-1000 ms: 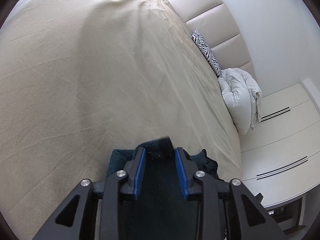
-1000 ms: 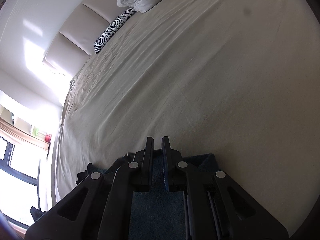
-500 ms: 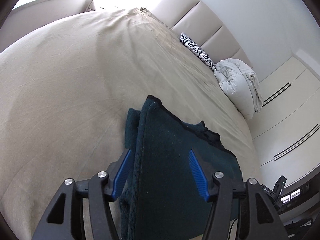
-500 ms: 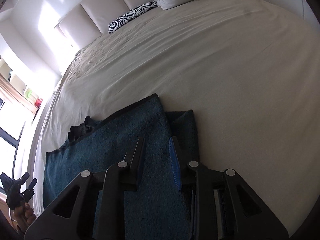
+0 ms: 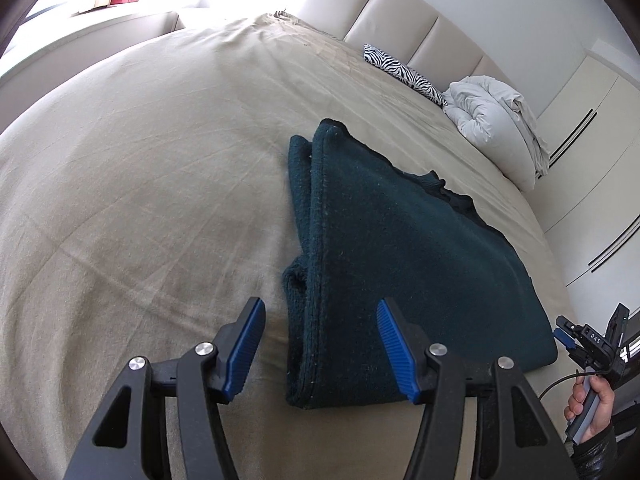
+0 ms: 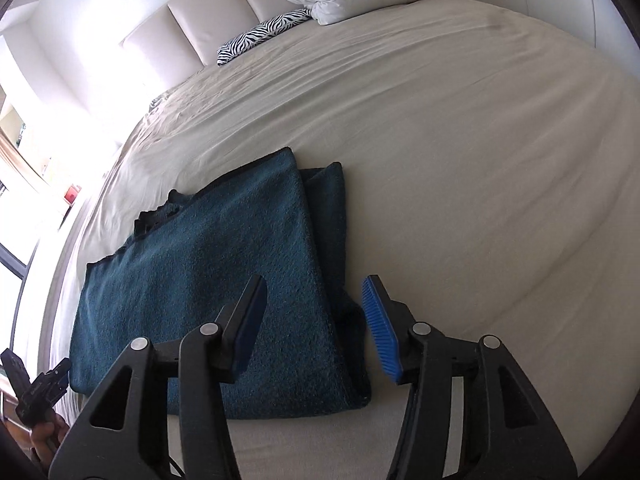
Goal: Fold small clothes
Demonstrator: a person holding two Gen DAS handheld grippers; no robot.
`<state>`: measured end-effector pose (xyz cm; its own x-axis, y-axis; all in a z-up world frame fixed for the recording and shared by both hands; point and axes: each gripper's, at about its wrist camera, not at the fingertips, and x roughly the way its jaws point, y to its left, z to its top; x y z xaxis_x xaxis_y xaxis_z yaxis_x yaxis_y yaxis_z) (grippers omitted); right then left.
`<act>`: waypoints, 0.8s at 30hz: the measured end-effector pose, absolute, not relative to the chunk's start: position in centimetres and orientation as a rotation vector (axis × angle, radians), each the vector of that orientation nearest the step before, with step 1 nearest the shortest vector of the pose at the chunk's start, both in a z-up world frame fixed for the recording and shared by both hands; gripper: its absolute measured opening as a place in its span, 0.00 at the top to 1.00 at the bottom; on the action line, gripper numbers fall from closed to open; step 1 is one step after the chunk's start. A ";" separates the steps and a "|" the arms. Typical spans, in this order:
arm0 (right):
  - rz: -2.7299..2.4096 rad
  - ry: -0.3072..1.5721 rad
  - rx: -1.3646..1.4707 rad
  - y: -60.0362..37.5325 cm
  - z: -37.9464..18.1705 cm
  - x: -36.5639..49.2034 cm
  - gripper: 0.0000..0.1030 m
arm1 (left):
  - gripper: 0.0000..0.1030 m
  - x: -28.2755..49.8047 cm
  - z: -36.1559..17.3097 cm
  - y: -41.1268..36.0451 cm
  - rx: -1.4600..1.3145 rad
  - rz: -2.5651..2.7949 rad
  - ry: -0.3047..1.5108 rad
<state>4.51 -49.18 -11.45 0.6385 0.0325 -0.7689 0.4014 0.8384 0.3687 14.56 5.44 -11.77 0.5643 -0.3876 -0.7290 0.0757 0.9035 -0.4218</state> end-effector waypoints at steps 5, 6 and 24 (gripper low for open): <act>-0.195 0.898 0.484 -48.4 -11.9 5.0 0.52 | 0.41 14.6 -12.1 5.1 -0.333 -0.273 0.938; -0.200 0.920 0.477 -48.3 -12.4 5.2 0.55 | 0.41 14.7 -12.2 5.2 -0.330 -0.272 0.938; -0.267 0.908 0.546 -49.3 -13.7 2.3 0.96 | 0.81 15.8 -12.7 5.2 -0.315 -0.289 0.977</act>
<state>2.26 -49.35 -13.74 0.5951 0.0072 -0.8037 0.4414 0.8327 0.3342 15.76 5.24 -12.67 0.5283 -0.3770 -0.7608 0.0977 0.9171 -0.3865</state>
